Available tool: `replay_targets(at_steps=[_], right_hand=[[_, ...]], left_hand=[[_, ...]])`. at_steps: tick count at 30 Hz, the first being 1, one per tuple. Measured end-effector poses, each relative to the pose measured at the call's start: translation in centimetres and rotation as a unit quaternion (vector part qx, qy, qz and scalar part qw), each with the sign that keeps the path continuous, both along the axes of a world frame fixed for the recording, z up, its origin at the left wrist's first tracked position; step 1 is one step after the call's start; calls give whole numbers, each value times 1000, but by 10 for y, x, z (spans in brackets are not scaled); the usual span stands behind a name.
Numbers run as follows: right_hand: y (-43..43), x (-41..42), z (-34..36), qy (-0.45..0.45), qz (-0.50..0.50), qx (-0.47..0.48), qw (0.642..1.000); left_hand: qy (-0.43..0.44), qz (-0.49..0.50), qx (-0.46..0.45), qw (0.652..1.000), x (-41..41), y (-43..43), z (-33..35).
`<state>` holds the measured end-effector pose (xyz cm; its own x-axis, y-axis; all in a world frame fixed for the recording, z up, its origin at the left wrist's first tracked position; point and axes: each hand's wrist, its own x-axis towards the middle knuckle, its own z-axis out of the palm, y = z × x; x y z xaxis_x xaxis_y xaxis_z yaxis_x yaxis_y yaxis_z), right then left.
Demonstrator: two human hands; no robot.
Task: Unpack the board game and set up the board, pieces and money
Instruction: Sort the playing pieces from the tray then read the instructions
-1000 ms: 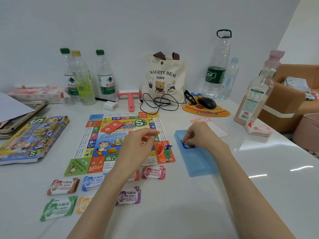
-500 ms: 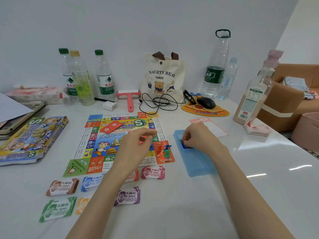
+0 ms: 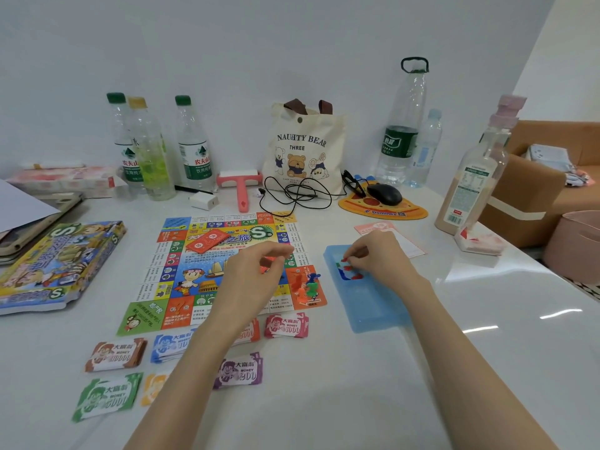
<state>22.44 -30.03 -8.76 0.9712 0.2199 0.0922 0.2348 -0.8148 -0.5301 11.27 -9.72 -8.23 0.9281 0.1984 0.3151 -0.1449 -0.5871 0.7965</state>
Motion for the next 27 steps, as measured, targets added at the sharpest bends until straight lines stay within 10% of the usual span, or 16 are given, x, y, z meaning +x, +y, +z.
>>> replay_targets(at_steps=[10, 27], right_hand=[[17, -34, 48, 62, 68, 329, 940], [156, -94, 49, 111, 213, 213, 947]], left_hand=[[49, 15, -287, 957, -5, 13, 13], [27, 130, -276, 952, -76, 146, 9]])
